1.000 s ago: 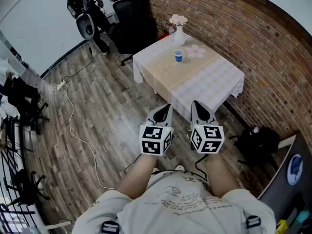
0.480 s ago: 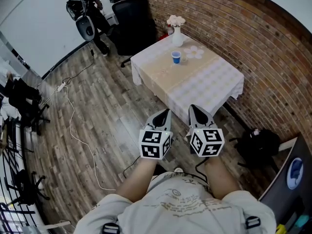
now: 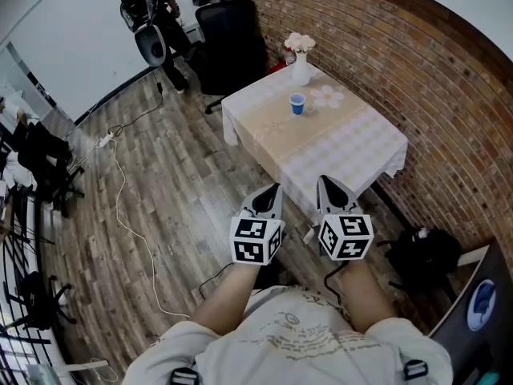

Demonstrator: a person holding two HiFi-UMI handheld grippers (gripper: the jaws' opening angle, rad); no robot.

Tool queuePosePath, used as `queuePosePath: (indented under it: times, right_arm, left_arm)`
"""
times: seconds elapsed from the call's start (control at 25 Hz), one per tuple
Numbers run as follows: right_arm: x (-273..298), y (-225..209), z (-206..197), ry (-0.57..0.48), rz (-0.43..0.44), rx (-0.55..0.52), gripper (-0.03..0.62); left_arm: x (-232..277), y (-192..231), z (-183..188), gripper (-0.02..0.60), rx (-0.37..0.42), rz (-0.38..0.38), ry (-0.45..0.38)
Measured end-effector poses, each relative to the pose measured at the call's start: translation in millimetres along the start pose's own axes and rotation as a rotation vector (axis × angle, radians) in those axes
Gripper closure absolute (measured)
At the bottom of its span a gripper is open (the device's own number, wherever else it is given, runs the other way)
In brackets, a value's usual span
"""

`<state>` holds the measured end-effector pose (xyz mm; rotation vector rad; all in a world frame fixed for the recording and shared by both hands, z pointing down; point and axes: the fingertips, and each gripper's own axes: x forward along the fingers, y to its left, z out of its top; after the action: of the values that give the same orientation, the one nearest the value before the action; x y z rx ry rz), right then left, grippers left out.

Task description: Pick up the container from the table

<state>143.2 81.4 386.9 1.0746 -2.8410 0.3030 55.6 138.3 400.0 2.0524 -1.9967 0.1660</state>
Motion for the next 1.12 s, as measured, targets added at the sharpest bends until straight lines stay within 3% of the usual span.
queuePosePath:
  times: [0.36, 1.12]
  right_arm:
    - [46.3, -17.9, 2.2, 0.024, -0.021, -0.023, 0.592]
    - [172.4, -38.8, 9.0, 0.038, -0.040, -0.031, 0.592]
  left_arm:
    - [48.5, 20.9, 20.2, 0.580, 0.003, -0.030, -0.019]
    - [157.8, 110.5, 31.1, 0.580, -0.044, -0.066, 0.019]
